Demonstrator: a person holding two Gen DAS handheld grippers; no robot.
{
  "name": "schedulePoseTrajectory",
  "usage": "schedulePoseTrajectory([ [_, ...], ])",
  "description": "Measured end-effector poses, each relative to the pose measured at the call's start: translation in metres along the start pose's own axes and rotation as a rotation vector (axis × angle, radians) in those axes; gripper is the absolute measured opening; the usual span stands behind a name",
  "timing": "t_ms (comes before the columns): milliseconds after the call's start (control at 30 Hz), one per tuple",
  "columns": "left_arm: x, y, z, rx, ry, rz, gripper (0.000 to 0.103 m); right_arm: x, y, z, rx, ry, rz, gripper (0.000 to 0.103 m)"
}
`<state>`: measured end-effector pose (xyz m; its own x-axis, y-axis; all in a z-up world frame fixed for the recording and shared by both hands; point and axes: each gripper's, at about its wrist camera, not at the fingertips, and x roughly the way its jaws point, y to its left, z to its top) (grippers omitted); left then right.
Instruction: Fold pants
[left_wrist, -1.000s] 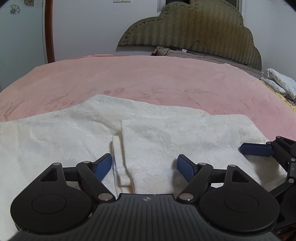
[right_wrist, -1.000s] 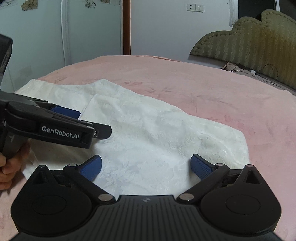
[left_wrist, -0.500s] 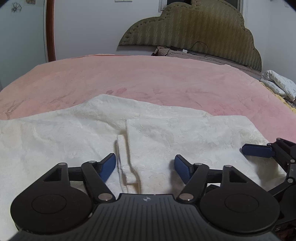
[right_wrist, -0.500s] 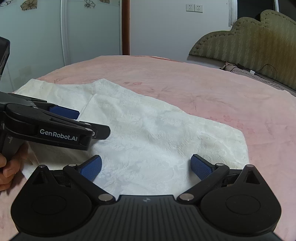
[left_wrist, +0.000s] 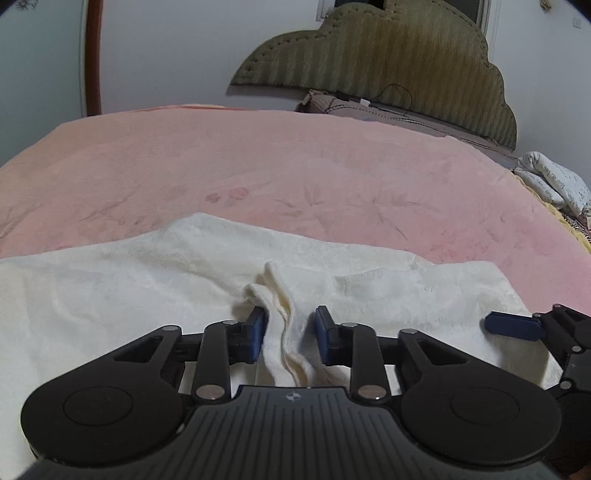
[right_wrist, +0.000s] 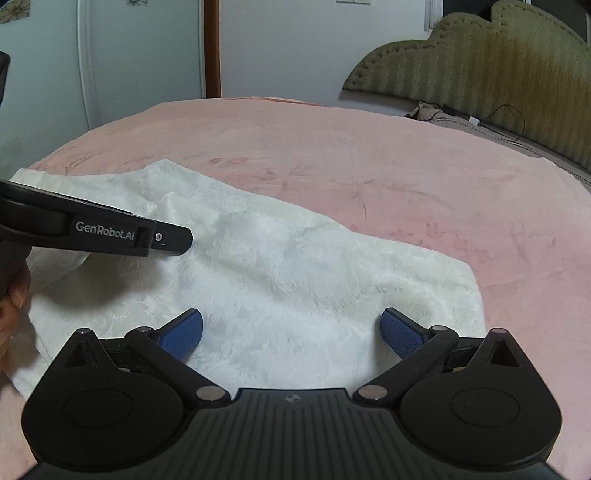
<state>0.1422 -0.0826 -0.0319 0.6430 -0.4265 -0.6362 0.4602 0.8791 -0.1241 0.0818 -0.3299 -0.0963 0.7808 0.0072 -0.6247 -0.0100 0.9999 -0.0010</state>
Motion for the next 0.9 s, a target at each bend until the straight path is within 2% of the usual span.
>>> schedulePoseTrajectory([
  [100, -0.02, 0.004, -0.011, 0.039, -0.038, 0.08, 0.05, -0.017, 0.002, -0.007, 0.018, -0.037, 0.046, 0.103],
  [200, -0.027, 0.006, -0.022, 0.097, -0.038, 0.128, 0.059, -0.027, 0.013, -0.012, -0.019, -0.06, 0.109, 0.103],
  [300, -0.024, 0.008, -0.03, 0.118, -0.045, 0.156, 0.071, -0.015, 0.032, -0.016, -0.108, -0.021, 0.081, 0.103],
  [400, -0.025, 0.012, -0.032, 0.096, -0.053, 0.168, 0.077, -0.013, 0.031, -0.022, -0.077, -0.059, 0.076, 0.103],
  [567, -0.024, 0.014, -0.033, 0.056, -0.058, 0.195, 0.095, -0.014, 0.029, -0.024, -0.058, -0.066, 0.088, 0.103],
  [733, -0.027, 0.013, -0.037, 0.044, -0.075, 0.222, 0.103, -0.014, 0.027, -0.023, -0.051, -0.064, 0.094, 0.103],
  [900, -0.029, 0.009, -0.041, 0.057, -0.09, 0.248, 0.103, -0.014, 0.027, -0.024, -0.052, -0.064, 0.092, 0.103],
])
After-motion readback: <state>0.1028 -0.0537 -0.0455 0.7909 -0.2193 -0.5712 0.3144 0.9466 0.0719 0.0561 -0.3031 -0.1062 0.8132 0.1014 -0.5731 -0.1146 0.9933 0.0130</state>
